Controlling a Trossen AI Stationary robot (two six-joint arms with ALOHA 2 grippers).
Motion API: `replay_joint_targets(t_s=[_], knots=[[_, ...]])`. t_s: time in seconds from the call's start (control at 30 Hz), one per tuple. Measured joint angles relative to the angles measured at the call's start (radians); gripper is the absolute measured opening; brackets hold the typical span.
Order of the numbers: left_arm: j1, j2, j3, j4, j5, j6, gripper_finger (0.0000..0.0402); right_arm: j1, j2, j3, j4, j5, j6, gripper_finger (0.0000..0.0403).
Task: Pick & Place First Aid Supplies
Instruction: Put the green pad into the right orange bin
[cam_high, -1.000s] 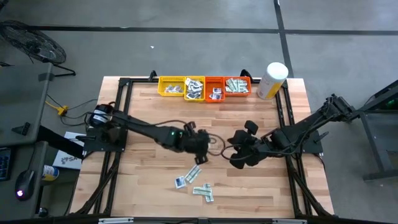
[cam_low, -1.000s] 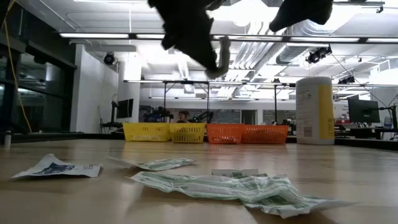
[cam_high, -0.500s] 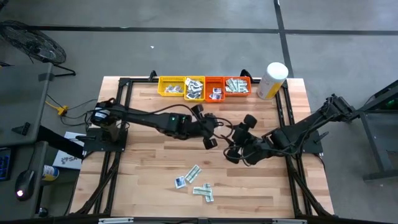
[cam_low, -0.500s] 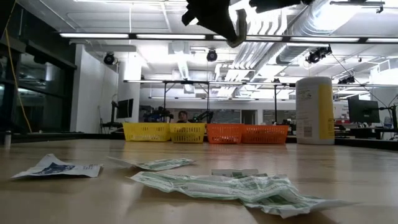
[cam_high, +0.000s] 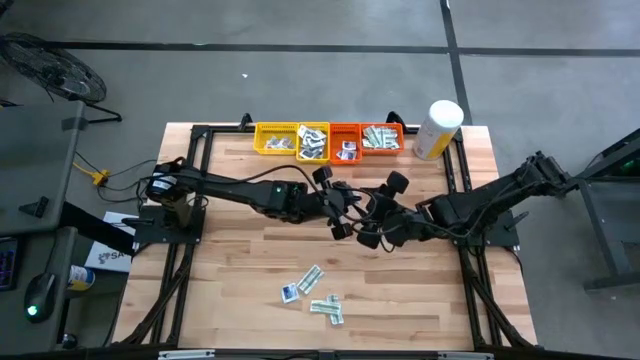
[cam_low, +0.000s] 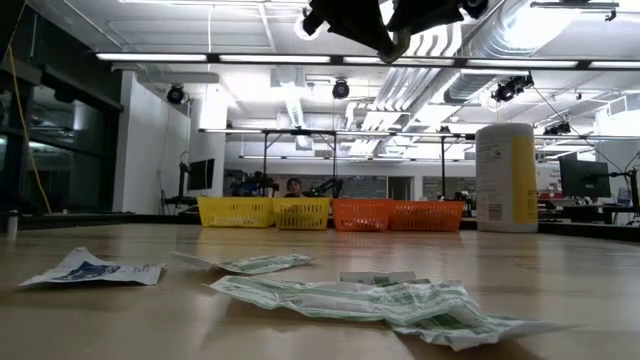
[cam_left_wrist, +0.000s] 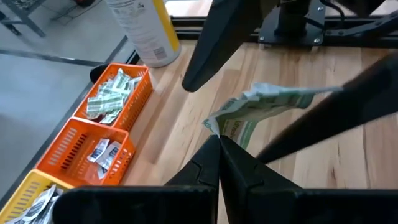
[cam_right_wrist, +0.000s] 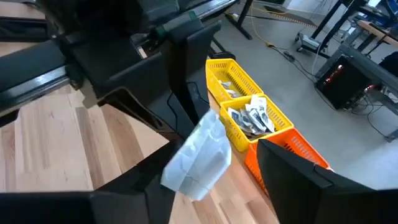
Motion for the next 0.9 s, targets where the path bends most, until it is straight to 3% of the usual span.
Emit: replay_joint_targets(t_s=[0.2,0.53,0.7,0.9], knots=[[0.000,-0.001,0.000,-0.010,-0.002,0.000,0.0000,0.002,0.000,0.000,-0.015,0.000,-0.009,0.0155],[0.000,-0.001,0.000,-0.008,-0.002,0.000,0.0000,0.002,0.000,0.000,-0.017,0.016,0.005,0.0013],[0.000,-0.001,0.000,-0.007,-0.006,0.024,0.0000,-0.005,0.000,0.000,-0.017,0.001,0.008,0.0005],[0.000,-0.001,0.000,-0.030,-0.083,0.131,0.0007,-0.053,-0.001,0.001,-0.029,-0.044,0.053,0.0002]])
